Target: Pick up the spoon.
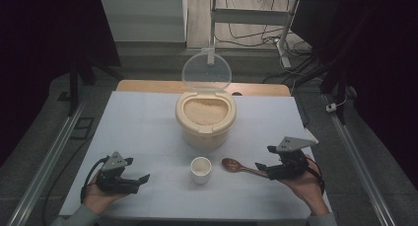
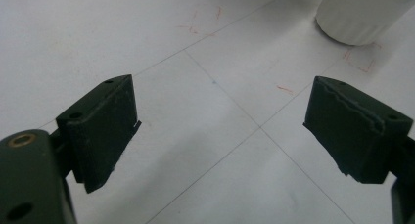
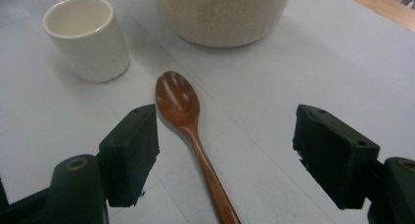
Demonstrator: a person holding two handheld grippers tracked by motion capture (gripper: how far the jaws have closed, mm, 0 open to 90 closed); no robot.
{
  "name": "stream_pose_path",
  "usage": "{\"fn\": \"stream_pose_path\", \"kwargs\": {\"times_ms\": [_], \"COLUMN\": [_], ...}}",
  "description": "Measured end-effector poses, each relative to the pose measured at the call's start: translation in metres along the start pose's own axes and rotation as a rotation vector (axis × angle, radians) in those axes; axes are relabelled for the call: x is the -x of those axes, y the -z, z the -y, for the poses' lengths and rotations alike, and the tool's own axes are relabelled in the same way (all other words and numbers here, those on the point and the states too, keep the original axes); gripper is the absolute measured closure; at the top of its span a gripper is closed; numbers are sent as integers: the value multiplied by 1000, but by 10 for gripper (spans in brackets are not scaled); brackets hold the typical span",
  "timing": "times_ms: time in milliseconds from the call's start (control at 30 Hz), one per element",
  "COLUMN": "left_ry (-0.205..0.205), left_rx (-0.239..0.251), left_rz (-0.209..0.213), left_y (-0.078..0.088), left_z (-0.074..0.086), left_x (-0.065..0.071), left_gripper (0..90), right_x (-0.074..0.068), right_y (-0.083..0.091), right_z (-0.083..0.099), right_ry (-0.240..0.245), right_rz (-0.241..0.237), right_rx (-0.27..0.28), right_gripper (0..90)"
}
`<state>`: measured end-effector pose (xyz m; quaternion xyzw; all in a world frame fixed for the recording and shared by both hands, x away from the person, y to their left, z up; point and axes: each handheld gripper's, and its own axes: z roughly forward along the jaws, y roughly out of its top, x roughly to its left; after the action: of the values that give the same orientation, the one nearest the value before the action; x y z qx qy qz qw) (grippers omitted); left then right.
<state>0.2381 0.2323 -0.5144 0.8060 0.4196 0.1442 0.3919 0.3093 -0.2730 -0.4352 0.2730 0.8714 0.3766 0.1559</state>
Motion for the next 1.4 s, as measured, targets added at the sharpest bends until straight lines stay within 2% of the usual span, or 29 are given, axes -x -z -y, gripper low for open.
{"fn": "stream_pose_path", "kwargs": {"times_ms": [233,333,400,467,567,833,1033,1400], "left_ry": [-1,-3,-4,-6,-11,-17,-17,-22], "left_rx": [-7,-7,-6,-7,-9,-12,-19,-25], "left_rz": [-2,-1,-1,0,3,-1,-1,-2], "left_y": [-1,-1,-1,-1,-1,-1,-2,-2], "left_z": [0,1,1,1,1,1,2,3], "left_x": [0,0,0,-1,0,1,0,0], "left_gripper": [126,126,127,128,128,129,129,129], "right_x": [10,14,13,13,11,11,11,15], "right_y": [-16,-24,-28,-31,-36,-47,-58,-67], "right_z": [-25,-32,-33,-33,-30,-21,-16,-2], "right_ry": [30,45,59,62,78,110,137,138], "right_rz": [-54,-73,-74,-93,-97,-88,-117,-138], "right_rx": [-137,-174,-180,-201,-257,-384,-461,-543], "right_gripper": [266,283,304,321,322,355,387,476]}}
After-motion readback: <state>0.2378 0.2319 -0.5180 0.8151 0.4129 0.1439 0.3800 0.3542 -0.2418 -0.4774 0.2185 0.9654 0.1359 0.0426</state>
